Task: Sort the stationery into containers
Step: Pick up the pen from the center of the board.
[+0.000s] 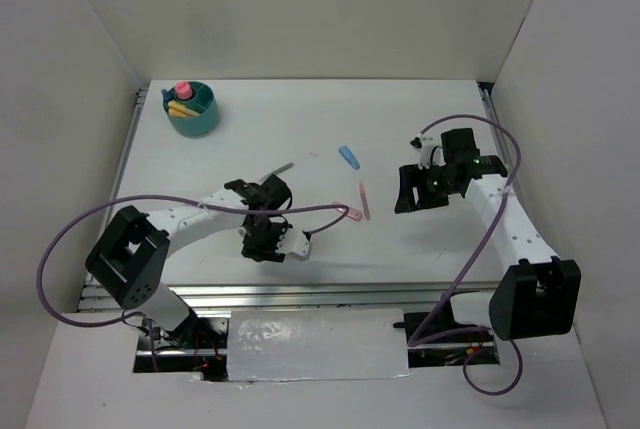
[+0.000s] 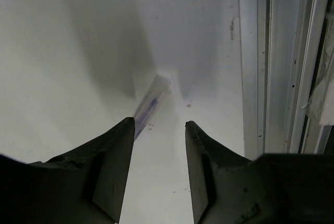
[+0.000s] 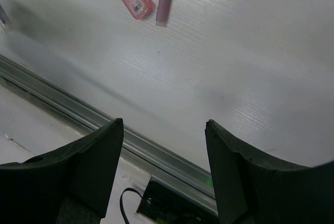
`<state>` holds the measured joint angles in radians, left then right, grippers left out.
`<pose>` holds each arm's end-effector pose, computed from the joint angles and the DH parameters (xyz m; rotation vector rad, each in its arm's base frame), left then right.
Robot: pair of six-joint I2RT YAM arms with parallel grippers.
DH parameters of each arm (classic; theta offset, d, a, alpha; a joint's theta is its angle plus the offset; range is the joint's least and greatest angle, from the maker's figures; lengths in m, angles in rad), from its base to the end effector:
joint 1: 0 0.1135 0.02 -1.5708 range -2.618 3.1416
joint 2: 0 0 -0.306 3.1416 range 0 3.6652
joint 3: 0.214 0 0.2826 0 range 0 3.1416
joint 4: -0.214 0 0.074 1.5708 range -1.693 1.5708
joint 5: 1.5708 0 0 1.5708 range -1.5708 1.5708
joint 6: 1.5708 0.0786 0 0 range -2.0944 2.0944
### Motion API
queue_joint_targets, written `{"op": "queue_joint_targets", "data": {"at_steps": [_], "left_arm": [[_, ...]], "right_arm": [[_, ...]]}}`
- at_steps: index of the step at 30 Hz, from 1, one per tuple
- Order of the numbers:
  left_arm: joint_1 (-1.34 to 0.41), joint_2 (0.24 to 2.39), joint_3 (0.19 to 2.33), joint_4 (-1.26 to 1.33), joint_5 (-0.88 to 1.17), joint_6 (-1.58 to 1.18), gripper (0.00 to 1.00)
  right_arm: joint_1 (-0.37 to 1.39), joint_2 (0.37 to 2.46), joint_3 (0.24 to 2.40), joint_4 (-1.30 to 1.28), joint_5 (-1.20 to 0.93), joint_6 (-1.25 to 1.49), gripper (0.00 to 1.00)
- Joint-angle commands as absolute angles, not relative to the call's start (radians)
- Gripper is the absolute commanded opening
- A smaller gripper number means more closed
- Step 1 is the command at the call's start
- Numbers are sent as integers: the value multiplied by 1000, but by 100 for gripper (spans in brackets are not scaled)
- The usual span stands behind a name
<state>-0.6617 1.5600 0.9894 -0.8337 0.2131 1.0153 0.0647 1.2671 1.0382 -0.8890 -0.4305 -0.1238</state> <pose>0.2316 -0.2015 0.1721 2.1957 1.9389 -0.2654 0.2720 0.0505 0.2705 -0.3787 2.6013 0.5559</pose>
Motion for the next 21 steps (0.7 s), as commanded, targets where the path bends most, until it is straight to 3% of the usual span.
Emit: {"op": "queue_joint_targets", "data": {"at_steps": [1,17,21], "left_arm": [[-703,1555,939,-778,172,983,55],[-781,1651,850,-583,37,933,40],[-779,1663,844,-555,14,928,31]], "right_arm": [[48,1275,1042,-854,-446,-121,71],[14,1312,1061,-859,-488,-124,71],[15,1321,1066,-858,-500,-126,71]]}}
